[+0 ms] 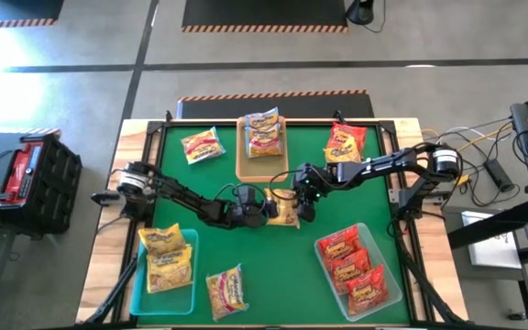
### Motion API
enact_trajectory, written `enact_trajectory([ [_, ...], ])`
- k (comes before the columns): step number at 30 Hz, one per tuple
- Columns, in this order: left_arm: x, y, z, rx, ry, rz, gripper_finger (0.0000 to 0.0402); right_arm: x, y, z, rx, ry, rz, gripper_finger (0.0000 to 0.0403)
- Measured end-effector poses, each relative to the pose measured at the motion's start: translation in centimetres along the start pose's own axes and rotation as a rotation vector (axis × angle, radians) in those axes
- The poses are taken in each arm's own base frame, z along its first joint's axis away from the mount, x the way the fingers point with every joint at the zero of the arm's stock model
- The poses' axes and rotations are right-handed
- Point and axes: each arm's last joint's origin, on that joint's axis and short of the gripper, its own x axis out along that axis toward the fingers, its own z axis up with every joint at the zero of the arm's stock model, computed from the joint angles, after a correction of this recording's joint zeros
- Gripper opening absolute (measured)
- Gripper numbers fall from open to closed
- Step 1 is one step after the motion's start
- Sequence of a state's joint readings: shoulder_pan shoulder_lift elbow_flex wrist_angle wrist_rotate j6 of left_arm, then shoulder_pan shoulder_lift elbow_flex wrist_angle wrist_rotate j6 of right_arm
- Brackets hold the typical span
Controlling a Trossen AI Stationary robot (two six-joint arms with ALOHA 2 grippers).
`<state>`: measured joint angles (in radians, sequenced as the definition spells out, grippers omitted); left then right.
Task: Sort Maruchan noodles
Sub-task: Put the yellow noodle pack into the blue bin
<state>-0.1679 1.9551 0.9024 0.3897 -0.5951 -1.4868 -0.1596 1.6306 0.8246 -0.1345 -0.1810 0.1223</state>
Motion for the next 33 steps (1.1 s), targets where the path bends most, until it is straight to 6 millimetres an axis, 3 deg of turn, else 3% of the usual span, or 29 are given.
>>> enact_trajectory([
  [7,-0.5,-0.6,0.3,-0.017,0.014,-0.023,0.0063,-1.4,0.2,0.3,-0.038,-0.010,0.004,0.0176],
  [22,-1.3,-1.2,1.2,0.043,0.067,-0.048,0.0040,-8.5,0.7,0.5,-0.032,-0.093,0.043,0.0176],
  [27,-2.0,-2.2,2.3,0.132,0.120,-0.090,0.0039,-9.4,0.9,0.1,-0.034,-0.105,0.047,0.0176],
  [33,-3.9,-3.5,4.2,0.246,0.205,-0.157,0.0039,-9.1,0.7,-0.7,-0.024,-0.058,0.043,0.0176],
])
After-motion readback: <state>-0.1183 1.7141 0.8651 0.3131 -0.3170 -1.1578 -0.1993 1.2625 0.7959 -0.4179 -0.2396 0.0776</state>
